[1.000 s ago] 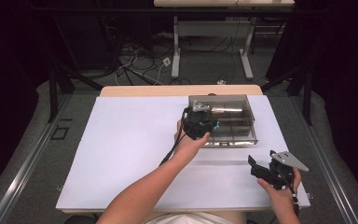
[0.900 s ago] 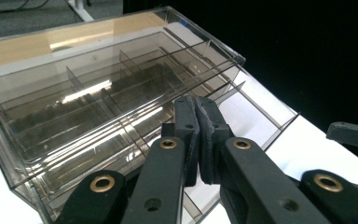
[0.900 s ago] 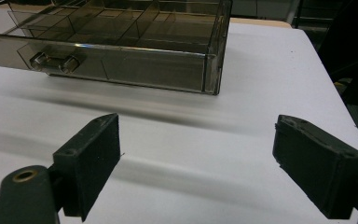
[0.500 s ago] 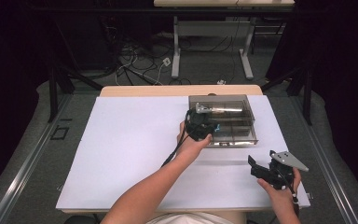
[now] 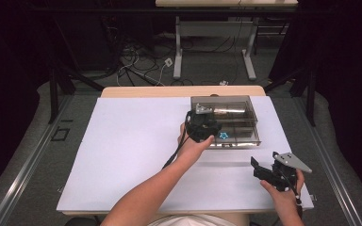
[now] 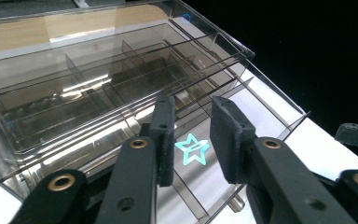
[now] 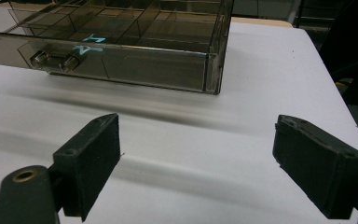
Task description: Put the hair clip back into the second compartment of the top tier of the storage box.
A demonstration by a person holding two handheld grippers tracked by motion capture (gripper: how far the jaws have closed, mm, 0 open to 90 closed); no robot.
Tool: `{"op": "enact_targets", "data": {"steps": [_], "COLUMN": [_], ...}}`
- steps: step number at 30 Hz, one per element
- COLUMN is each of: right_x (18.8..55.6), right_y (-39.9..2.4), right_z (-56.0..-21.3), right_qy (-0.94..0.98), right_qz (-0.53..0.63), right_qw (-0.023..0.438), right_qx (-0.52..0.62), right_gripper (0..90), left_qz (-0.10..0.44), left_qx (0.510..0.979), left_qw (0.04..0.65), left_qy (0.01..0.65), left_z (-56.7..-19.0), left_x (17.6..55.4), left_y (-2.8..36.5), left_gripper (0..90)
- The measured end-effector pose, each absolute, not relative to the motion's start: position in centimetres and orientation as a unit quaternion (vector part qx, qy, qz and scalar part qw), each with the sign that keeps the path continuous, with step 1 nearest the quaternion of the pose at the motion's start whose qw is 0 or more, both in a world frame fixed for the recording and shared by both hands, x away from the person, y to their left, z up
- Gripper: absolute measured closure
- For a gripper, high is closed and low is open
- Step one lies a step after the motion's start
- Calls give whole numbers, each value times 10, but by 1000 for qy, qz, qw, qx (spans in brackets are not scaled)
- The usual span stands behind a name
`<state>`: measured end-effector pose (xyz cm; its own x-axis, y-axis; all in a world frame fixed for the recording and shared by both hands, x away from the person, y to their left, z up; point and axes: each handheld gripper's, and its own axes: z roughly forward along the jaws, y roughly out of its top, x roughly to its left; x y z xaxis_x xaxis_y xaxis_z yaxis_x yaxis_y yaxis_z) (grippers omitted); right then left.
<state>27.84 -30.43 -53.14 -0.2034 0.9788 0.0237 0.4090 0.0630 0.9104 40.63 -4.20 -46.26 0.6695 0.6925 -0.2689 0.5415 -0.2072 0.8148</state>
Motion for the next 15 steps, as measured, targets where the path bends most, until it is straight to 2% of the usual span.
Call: {"op": "enact_targets", "data": {"steps": [9,15], "right_x": [278,278], "right_y": [-304,-304], "right_z": [-532,-531], "right_qy": [651,653], "right_qz": [426,421], "right_qw": [333,332], "right_qx": [533,534], "right_gripper": [146,146], "left_qz": [91,97], "left_qx": [769,770], "left_qw": [489,491], "left_qy": [401,396], "left_z": [-464,-462], "left_x": [405,402], "left_y": [-37,-32], "left_gripper": [566,507]}}
